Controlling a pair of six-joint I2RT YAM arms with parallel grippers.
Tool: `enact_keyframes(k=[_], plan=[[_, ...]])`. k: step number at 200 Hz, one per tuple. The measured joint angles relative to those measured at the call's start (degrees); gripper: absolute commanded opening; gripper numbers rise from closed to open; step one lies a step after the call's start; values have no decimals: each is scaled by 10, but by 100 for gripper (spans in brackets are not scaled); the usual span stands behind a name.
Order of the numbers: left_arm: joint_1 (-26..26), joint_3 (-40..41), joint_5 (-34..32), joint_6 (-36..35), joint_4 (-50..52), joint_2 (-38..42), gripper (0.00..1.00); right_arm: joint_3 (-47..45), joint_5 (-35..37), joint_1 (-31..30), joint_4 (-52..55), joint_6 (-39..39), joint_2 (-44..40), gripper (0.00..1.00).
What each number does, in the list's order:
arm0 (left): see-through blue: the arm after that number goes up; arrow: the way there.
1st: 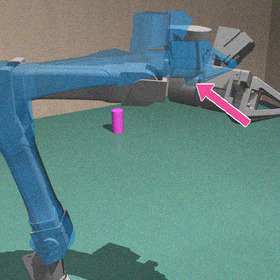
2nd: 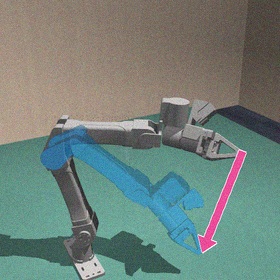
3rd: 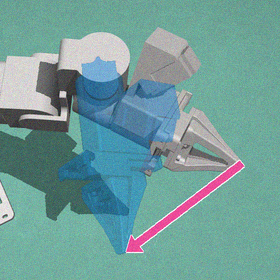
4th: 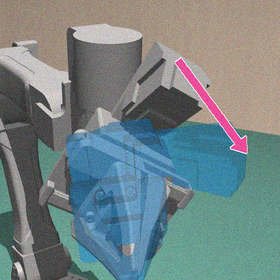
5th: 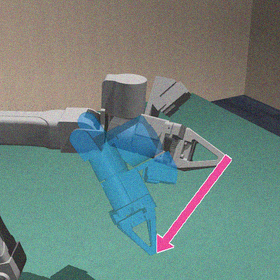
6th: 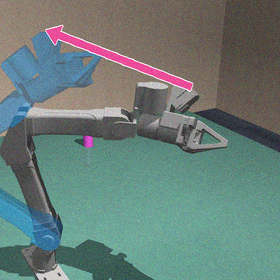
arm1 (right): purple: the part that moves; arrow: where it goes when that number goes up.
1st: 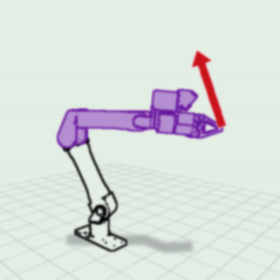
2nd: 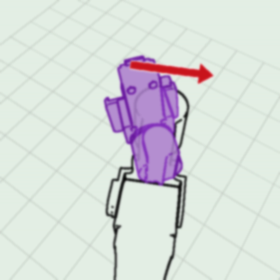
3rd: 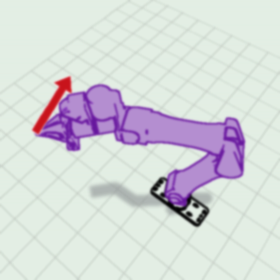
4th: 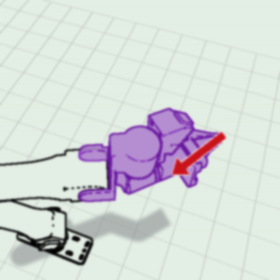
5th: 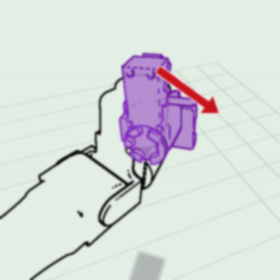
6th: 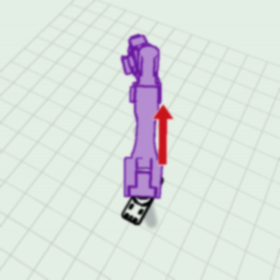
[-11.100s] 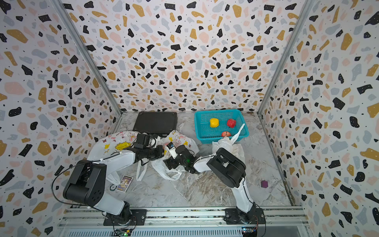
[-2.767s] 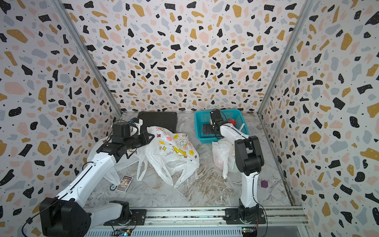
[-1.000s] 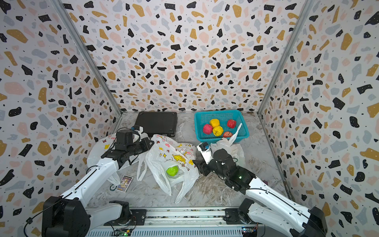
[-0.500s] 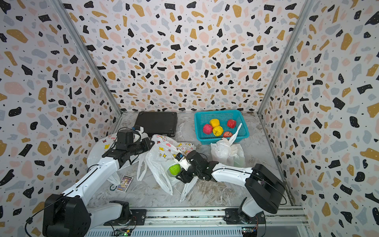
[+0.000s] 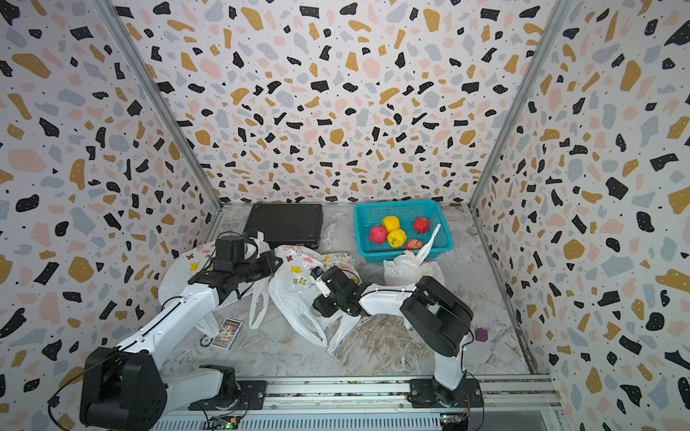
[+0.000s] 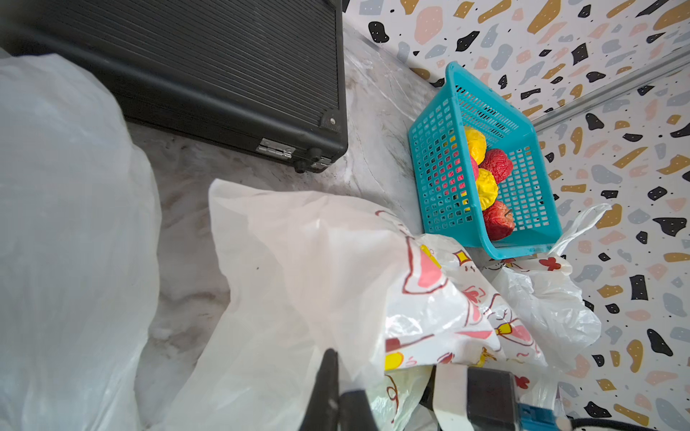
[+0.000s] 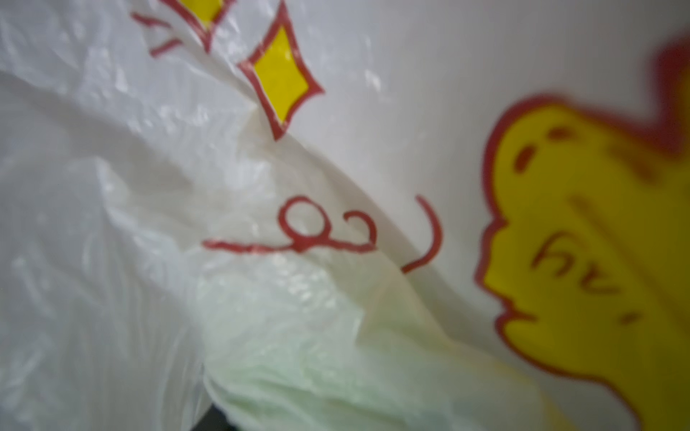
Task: Untie the knot of a plastic bag & take out the apple
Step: Pick up the apple from the plastic bag, then place the apple in the basket.
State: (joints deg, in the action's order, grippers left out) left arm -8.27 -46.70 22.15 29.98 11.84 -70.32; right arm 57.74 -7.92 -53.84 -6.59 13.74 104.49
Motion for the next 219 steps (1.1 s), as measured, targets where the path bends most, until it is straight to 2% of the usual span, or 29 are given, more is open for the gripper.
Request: enact_keyframes(k=[17, 39, 60, 73, 83, 95, 112, 124, 135, 139, 159, 166, 193, 211, 219], plan=[[4, -10, -33, -12, 27, 0, 0, -17, -3, 0, 7, -3, -29, 24], [32, -30, -93, -23, 59, 0, 0, -71, -19, 0, 29, -17, -137, 29], [58, -42, -146, -25, 75, -6, 0, -85, -68, 0, 40, -44, -231, 27], [62, -48, -170, -26, 79, -15, 0, -74, -96, 3, 42, -57, -260, 21], [63, -49, -186, -28, 80, -21, 0, -61, -106, 7, 45, -61, -269, 22], [67, -49, -204, -30, 89, -24, 0, -43, -94, 20, 52, -56, -273, 19], [90, -49, -223, -29, 100, -19, 0, -11, -39, 76, 68, -36, -269, 28], [114, -49, -231, -27, 104, -8, 14, 28, 5, 140, 92, -17, -251, 36], [133, -49, -240, -27, 108, 9, 45, 81, 46, 193, 116, -5, -212, 52], [139, -49, -243, -25, 108, 16, 53, 106, 58, 210, 127, 0, -194, 57], [148, -66, -241, -24, 124, 35, 76, 218, 104, 279, 179, 12, -95, 82], [148, -82, -235, -26, 132, 31, 83, 247, 111, 295, 201, 16, -66, 99], [148, -144, -220, -37, 156, 12, 90, 290, 135, 322, 295, 20, -19, 100], [148, -159, -220, -39, 169, 15, 93, 247, 141, 320, 325, 21, -62, 100], [148, -161, -217, -40, 174, 19, 99, 210, 145, 318, 333, 23, -101, 100]])
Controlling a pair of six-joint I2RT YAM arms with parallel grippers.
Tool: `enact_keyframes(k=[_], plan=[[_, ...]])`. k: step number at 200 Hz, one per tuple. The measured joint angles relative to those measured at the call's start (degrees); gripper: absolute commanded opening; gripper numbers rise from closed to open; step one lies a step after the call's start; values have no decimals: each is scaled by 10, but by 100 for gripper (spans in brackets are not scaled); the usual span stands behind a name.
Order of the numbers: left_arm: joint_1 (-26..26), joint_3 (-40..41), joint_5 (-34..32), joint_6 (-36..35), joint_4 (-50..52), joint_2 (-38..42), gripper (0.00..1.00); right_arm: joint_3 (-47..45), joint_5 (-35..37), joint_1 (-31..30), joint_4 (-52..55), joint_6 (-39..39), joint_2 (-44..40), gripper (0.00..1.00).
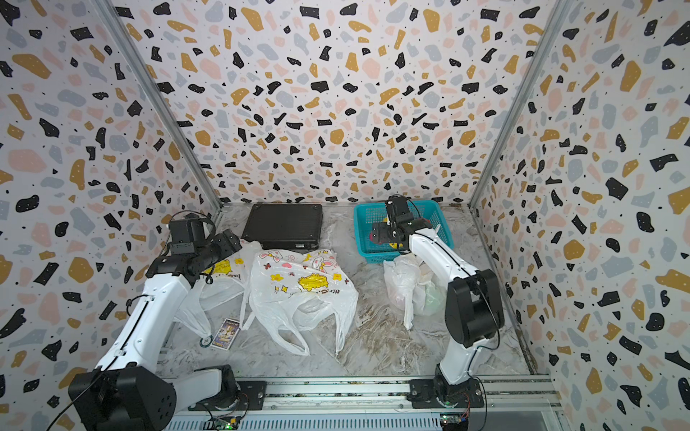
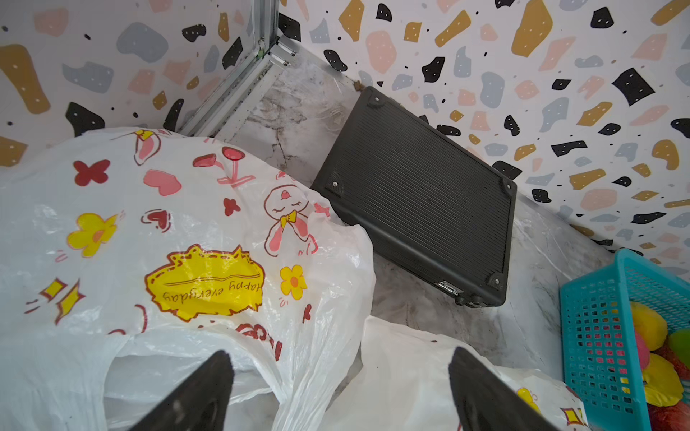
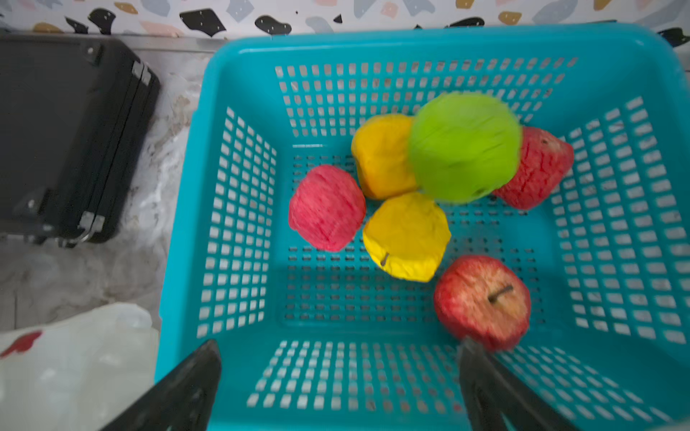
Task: Untie the knot of a plastic bag & take out the apple
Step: Place the apple in the basket, then pick up the plastic bag at the center of the board, then adjust the plastic bag at the center of the board.
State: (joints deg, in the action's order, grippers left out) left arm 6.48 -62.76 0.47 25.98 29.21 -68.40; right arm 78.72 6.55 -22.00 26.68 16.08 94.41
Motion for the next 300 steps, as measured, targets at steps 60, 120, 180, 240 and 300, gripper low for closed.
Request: enact_keyframes(k=[60, 120, 180, 240, 300], plan=[[-31, 3, 109, 11, -1, 95, 100, -284, 15, -23, 28, 37, -320, 99], [-214, 118, 203, 30, -63, 153, 100, -318, -99, -89, -41, 34, -208, 9], [-250, 169, 80, 32, -71, 60, 100, -263, -134, -244, -108, 45, -172, 5], [-235, 164, 63, 25, -102, -79, 9, -238, -132, -282, -139, 40, -130, 5], [-235, 55, 48, -1, -55, 3, 0, -238, -107, -281, -134, 24, -155, 8]])
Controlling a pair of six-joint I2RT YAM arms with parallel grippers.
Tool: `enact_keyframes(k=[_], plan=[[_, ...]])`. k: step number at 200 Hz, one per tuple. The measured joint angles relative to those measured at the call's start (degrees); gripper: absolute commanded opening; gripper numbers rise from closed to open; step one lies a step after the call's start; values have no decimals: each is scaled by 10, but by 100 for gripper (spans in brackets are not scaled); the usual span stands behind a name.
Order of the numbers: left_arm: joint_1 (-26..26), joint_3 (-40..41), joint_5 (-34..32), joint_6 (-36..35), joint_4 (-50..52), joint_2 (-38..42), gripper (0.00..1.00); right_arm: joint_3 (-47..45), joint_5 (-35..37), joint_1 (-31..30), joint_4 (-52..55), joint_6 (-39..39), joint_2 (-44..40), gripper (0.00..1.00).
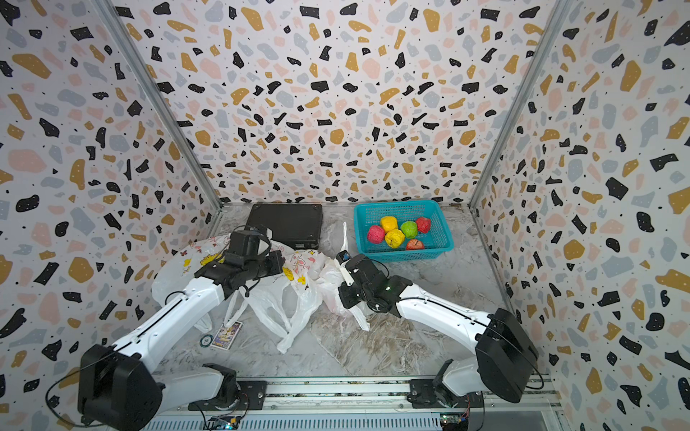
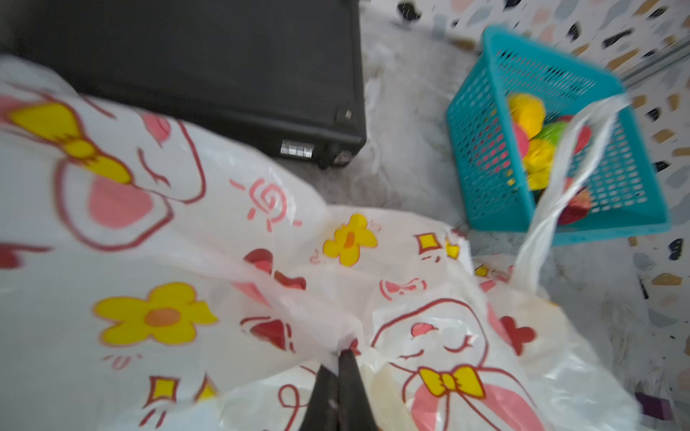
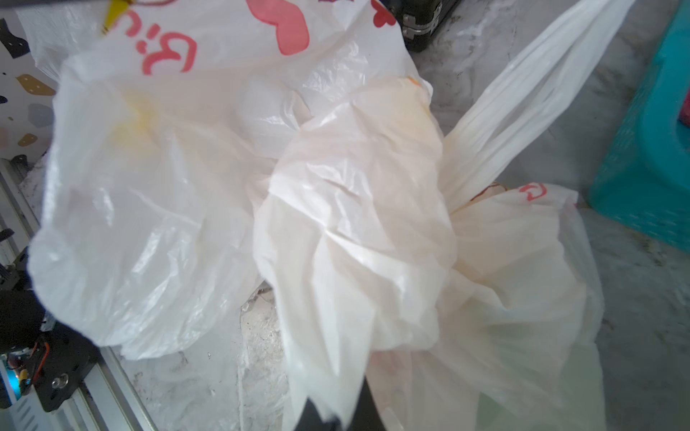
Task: Untie the knot of a plastic bag & take out the apple
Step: Adjust the plastic bag at the center of the board, then place the plastic bag at the center of the board.
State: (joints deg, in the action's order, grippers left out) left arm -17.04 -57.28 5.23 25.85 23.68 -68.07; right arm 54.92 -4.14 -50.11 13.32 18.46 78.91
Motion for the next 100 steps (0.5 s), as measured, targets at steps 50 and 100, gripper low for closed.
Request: enact_keyframes(k=[50, 100], plan=[[124, -87, -104, -50, 48, 45, 0, 23, -23, 0, -19, -13, 39, 19], [194, -97, -154, -65, 87, -65, 61, 31, -30, 0, 8, -45, 22, 56]])
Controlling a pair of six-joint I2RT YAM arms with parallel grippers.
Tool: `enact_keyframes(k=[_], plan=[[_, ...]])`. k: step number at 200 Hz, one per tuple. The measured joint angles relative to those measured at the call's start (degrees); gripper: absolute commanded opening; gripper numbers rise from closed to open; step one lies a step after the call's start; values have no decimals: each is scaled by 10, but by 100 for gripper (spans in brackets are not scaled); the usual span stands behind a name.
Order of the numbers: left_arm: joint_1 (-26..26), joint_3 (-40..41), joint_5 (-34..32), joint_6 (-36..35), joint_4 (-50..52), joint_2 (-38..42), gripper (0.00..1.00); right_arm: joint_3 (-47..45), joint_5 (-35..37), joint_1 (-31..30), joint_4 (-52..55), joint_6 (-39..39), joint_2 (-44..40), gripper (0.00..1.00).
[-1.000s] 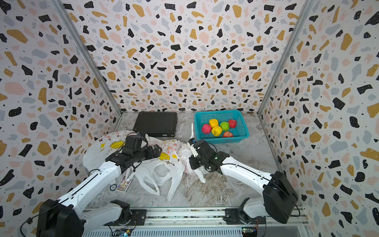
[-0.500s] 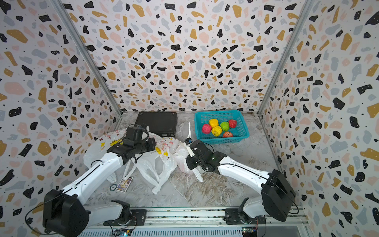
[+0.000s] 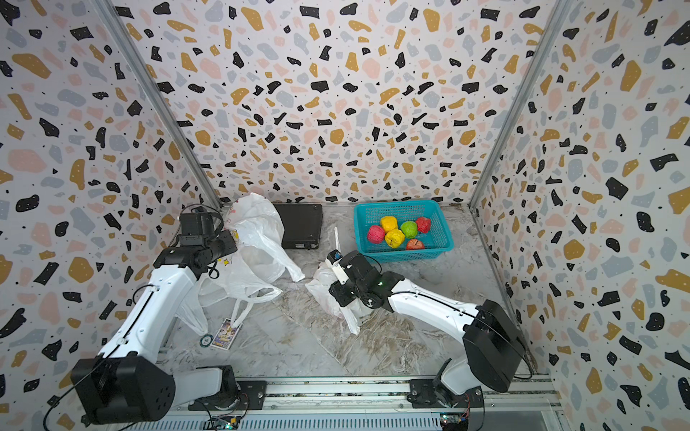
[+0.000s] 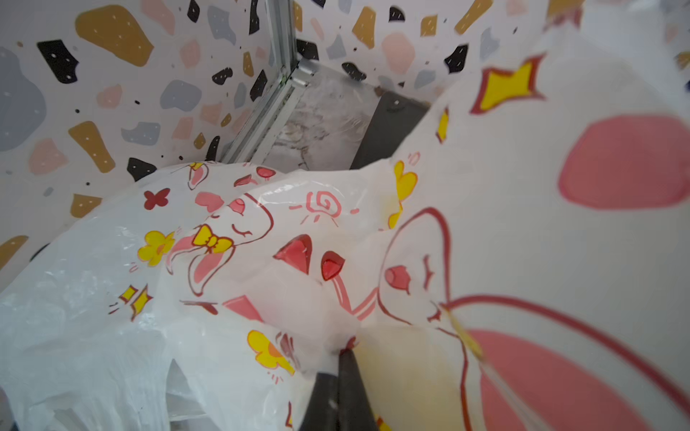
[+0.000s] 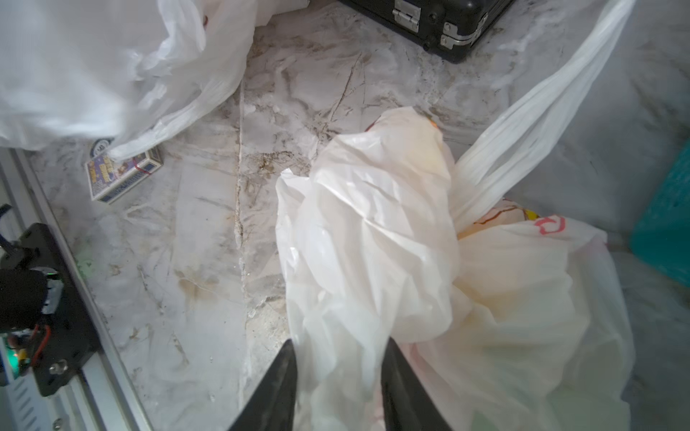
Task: Untie the knot of a plastic bag & take out the apple
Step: Place the plastic bag at the center of the board, then untie the plastic bag at the center of the board.
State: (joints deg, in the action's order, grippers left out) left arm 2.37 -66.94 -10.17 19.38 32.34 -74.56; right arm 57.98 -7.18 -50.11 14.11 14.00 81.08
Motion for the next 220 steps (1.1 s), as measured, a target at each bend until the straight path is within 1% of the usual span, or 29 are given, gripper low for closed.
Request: enact_keyframes(k=[16, 28, 42, 59, 67, 81, 95, 107, 122, 138, 150, 175, 186, 193, 207, 220], plan=[[2, -19, -9, -4, 30, -11, 75, -24, 9, 0, 14, -13, -76, 61], [2, -35, -17, -4, 45, -3, 80, -50, 26, 0, 21, -21, -151, 63], [2, -45, -33, -9, 51, 30, 89, -81, 50, 1, 24, -29, -230, 65], [2, -57, -44, -12, 67, 85, 95, -102, 72, 11, 30, -35, -268, 66], [2, -65, -43, -12, 72, 110, 96, -105, 80, 17, 34, -38, -260, 66], [2, -72, -24, -10, 71, 153, 96, -106, 87, 25, 40, -41, -216, 67], [-5, -60, 24, -1, 62, 193, 96, -107, 87, 30, 41, -46, -158, 67], [-34, -23, 70, 10, 39, 225, 96, -113, 78, 31, 40, -51, -113, 67], [-103, 42, 123, 25, 4, 250, 96, -116, 58, 31, 39, -57, -81, 67], [-179, 113, 165, 36, -26, 237, 98, -116, 38, 31, 27, -63, -66, 68], [-221, 154, 189, 41, -44, 209, 99, -116, 26, 31, 15, -67, -61, 68], [-260, 211, 221, 54, -76, 145, 100, -116, 15, 31, -10, -73, -46, 67], [-268, 217, 232, 59, -89, 126, 100, -116, 14, 31, -19, -76, -36, 61], [-274, 217, 236, 62, -103, 115, 100, -116, 14, 31, -24, -78, -30, 55], [-291, 214, 237, 66, -131, 100, 100, -116, 18, 31, -33, -77, -19, 35], [-315, 211, 234, 69, -155, 86, 100, -117, 20, 31, -41, -79, -13, 24]])
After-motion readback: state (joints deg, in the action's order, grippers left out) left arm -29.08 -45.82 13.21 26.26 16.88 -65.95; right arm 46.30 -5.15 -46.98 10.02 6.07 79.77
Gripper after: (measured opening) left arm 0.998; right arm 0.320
